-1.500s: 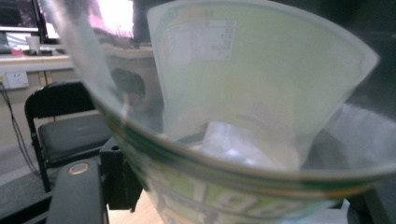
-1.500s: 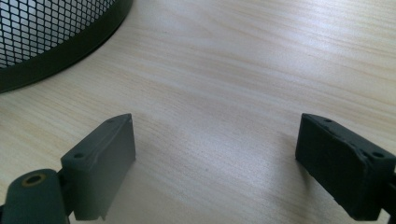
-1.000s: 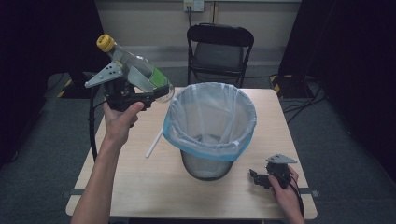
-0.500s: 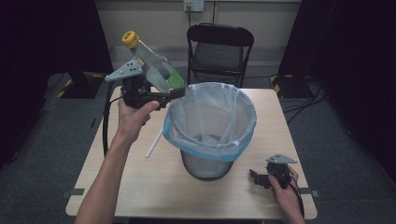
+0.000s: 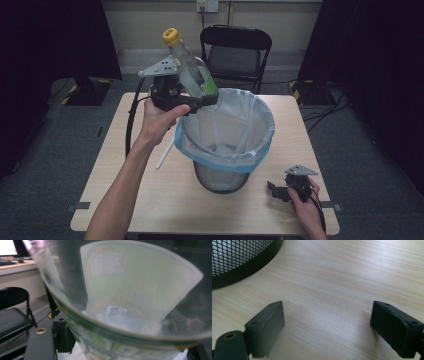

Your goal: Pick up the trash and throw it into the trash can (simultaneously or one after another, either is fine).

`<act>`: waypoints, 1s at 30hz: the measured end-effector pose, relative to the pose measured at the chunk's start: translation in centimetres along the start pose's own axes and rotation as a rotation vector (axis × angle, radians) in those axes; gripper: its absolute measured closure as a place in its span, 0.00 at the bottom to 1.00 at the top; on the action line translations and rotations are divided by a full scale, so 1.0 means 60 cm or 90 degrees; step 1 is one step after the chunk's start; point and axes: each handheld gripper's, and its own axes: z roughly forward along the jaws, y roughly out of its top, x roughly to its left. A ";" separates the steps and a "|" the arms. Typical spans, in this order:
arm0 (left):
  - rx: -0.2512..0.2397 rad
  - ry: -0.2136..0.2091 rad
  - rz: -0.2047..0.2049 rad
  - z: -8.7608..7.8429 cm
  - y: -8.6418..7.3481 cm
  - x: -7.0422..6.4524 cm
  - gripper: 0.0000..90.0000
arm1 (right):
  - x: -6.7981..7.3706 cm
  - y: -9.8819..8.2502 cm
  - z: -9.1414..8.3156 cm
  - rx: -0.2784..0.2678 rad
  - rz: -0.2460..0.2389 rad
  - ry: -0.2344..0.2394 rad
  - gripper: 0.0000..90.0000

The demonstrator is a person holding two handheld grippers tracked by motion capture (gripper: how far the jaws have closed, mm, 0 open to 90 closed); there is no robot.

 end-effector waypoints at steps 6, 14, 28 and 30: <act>0.008 -0.008 -0.001 0.021 0.011 -0.009 0.25 | 0.000 0.000 0.000 0.000 0.000 0.000 0.12; -0.017 -0.025 0.010 0.013 0.036 -0.024 0.31 | 0.001 0.000 0.001 -0.001 -0.005 0.002 0.13; -0.034 0.015 -0.023 -0.022 0.004 0.013 0.23 | 0.001 0.002 0.002 0.002 -0.001 0.002 0.12; -0.038 0.022 -0.021 -0.029 0.002 0.015 0.24 | 0.001 0.001 0.002 0.001 -0.004 0.001 0.12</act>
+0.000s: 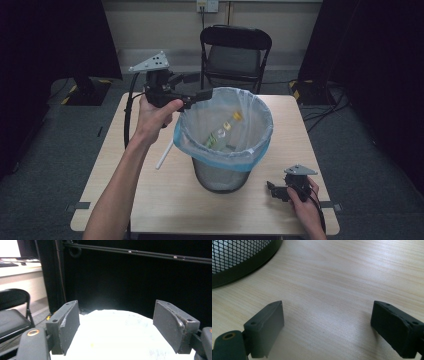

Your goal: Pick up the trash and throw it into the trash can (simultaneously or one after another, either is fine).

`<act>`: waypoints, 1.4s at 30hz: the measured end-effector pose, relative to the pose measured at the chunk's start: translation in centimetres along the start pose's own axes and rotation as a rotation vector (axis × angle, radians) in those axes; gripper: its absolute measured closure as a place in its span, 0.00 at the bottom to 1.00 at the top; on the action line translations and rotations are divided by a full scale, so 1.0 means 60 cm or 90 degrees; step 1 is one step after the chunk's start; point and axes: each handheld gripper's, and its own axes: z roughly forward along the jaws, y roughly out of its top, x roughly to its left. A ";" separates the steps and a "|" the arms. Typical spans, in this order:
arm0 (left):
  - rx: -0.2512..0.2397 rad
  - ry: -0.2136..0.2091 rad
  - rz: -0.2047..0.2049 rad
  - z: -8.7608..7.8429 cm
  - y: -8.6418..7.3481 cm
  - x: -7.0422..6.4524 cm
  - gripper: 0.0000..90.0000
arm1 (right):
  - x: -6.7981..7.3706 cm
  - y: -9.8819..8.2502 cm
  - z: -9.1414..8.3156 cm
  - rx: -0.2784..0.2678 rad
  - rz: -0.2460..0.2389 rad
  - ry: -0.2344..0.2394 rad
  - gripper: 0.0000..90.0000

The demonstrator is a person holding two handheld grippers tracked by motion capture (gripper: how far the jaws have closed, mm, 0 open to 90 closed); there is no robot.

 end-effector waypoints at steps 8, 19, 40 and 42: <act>0.008 0.010 -0.006 -0.015 -0.005 0.011 0.24 | 0.000 0.000 0.000 0.000 0.001 0.000 0.12; 0.011 0.029 -0.030 -0.050 -0.025 0.035 0.24 | 0.001 0.000 0.000 0.001 0.003 0.000 0.12; 0.034 0.116 -0.079 -0.136 -0.095 0.085 0.26 | 0.000 0.001 0.000 0.001 0.003 0.000 0.11; 0.034 0.123 -0.077 -0.145 -0.100 0.084 0.26 | 0.001 0.001 0.000 0.001 0.003 0.000 0.12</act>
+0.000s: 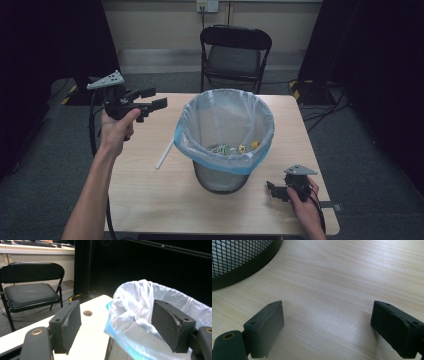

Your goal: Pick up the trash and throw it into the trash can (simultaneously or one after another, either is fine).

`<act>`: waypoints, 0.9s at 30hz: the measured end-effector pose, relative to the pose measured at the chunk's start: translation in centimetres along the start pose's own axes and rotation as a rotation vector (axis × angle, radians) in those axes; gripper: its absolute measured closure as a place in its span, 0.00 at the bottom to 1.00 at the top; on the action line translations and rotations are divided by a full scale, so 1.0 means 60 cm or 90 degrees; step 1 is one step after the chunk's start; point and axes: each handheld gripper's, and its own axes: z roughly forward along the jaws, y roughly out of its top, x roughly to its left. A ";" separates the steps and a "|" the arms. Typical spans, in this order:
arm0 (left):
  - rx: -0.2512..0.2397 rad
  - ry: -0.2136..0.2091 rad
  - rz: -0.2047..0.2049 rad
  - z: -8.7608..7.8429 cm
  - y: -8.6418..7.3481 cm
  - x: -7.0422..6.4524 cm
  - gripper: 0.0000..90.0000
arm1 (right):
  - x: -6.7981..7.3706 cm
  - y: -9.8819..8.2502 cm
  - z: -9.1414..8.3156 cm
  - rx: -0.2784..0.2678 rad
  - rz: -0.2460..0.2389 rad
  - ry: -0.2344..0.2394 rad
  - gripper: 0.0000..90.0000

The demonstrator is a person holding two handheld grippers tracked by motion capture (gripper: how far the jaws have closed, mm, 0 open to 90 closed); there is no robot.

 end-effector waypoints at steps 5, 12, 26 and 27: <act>0.008 0.013 -0.008 -0.013 -0.017 0.010 0.27 | 0.000 0.000 0.000 0.000 0.000 0.000 0.12; 0.023 0.042 0.013 -0.020 -0.042 0.012 0.23 | 0.000 0.000 0.000 0.000 0.000 0.000 0.12; 0.094 0.085 -0.016 -0.033 -0.133 0.035 0.21 | 0.000 0.000 0.000 0.000 0.000 0.000 0.12; 0.101 0.084 -0.017 -0.033 -0.143 0.037 0.20 | 0.000 0.000 0.000 0.000 0.000 0.000 0.12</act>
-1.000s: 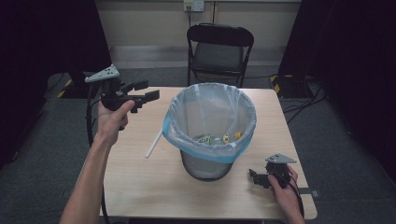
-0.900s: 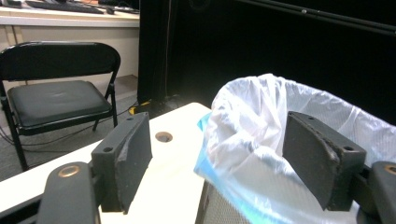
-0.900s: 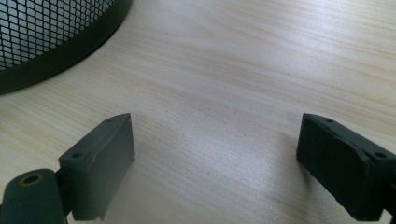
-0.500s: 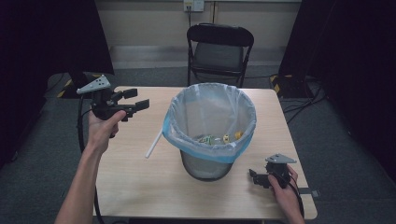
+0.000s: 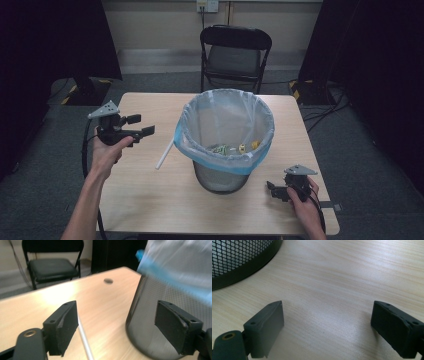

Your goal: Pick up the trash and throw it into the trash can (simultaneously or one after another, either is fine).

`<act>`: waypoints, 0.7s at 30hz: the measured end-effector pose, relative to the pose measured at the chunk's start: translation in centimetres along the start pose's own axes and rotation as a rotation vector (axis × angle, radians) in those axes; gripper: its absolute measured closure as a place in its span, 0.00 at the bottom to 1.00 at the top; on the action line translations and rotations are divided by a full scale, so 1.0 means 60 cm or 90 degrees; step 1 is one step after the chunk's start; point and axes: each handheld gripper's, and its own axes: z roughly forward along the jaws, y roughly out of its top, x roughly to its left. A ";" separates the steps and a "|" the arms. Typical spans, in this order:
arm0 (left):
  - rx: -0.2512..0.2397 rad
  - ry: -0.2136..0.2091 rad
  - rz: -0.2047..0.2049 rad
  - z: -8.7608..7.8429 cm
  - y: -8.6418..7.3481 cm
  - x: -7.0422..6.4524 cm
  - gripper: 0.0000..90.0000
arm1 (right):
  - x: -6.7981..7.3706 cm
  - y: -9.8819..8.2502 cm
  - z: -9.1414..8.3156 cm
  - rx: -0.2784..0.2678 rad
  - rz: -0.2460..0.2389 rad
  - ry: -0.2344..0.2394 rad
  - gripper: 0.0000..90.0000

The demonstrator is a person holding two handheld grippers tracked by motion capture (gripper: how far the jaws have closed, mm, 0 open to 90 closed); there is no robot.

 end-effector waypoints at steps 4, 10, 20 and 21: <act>0.018 0.003 -0.021 0.006 -0.037 0.007 0.21 | 0.000 0.000 0.000 0.000 0.000 0.000 0.12; 0.045 -0.003 -0.050 0.015 -0.070 0.020 0.22 | 0.000 0.000 0.000 0.000 0.000 0.000 0.11; 0.095 0.020 -0.083 0.045 -0.140 0.033 0.31 | 0.000 0.000 0.000 0.000 0.000 0.000 0.12; 0.100 0.030 -0.084 0.047 -0.145 0.034 0.31 | 0.000 0.000 0.000 0.000 0.000 0.000 0.12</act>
